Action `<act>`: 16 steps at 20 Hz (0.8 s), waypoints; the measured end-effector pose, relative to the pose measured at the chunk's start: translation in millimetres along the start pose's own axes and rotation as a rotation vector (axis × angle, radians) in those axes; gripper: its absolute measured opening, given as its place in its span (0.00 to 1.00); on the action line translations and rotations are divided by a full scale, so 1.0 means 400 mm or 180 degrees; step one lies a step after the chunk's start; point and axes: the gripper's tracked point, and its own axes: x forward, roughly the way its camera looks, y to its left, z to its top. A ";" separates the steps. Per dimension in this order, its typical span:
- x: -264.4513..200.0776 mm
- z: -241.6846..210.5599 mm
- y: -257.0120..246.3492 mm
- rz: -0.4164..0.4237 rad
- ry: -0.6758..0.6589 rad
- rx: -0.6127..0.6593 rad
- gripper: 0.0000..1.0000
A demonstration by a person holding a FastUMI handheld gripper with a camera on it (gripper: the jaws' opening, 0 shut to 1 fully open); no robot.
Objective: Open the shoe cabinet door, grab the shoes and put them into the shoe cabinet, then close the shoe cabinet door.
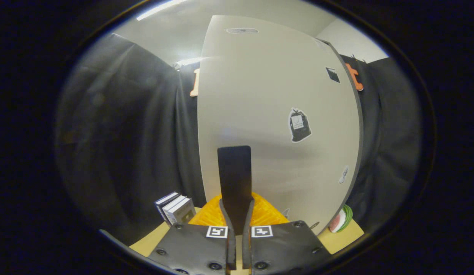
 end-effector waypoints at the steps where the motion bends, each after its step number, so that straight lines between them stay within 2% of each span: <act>1: -0.024 -0.001 -0.008 0.0086 0.0015 -0.0022 0.08; 7: -0.155 0.003 -0.095 0.0447 0.0018 -0.0080 0.08; 16: -0.283 0.012 -0.257 0.0440 0.0059 -0.0075 0.08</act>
